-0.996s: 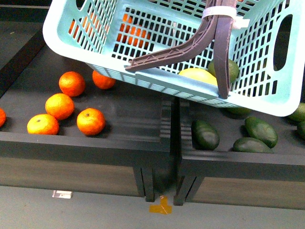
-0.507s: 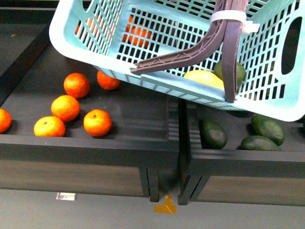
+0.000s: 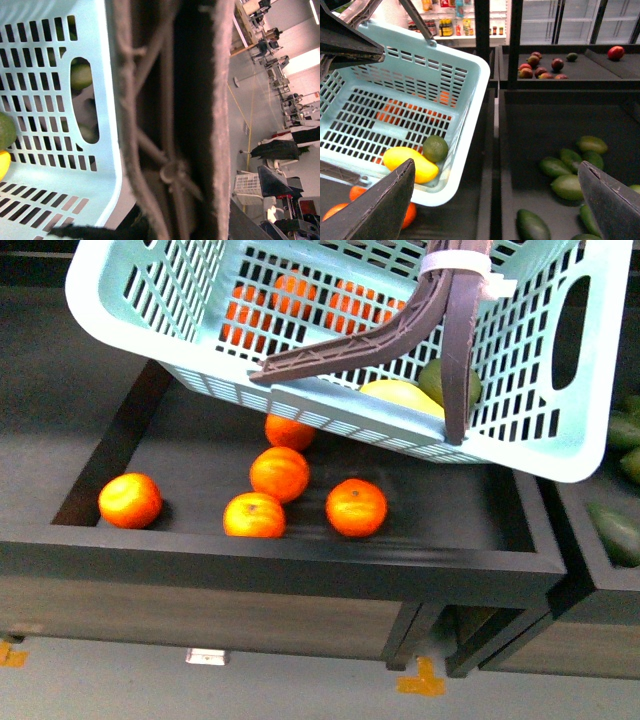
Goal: Pick mango and avocado into basket
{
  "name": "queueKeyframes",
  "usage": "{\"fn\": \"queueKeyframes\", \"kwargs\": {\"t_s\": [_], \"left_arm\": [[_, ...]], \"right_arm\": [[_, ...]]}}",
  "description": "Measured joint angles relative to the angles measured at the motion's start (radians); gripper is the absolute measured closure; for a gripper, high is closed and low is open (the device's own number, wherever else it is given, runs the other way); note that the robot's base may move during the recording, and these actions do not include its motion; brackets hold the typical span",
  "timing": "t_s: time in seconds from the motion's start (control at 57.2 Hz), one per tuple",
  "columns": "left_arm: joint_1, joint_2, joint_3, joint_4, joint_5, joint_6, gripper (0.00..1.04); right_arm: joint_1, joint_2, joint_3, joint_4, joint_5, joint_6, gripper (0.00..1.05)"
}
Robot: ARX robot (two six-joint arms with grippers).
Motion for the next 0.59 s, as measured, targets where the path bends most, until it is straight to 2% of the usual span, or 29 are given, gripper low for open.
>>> {"fn": "queueKeyframes", "kwargs": {"t_s": [0.594], "left_arm": [[-0.002,0.000,0.000,0.000,0.005,0.002,0.94]], "right_arm": [[0.000,0.000,0.000,0.000,-0.001,0.000,0.09]]}}
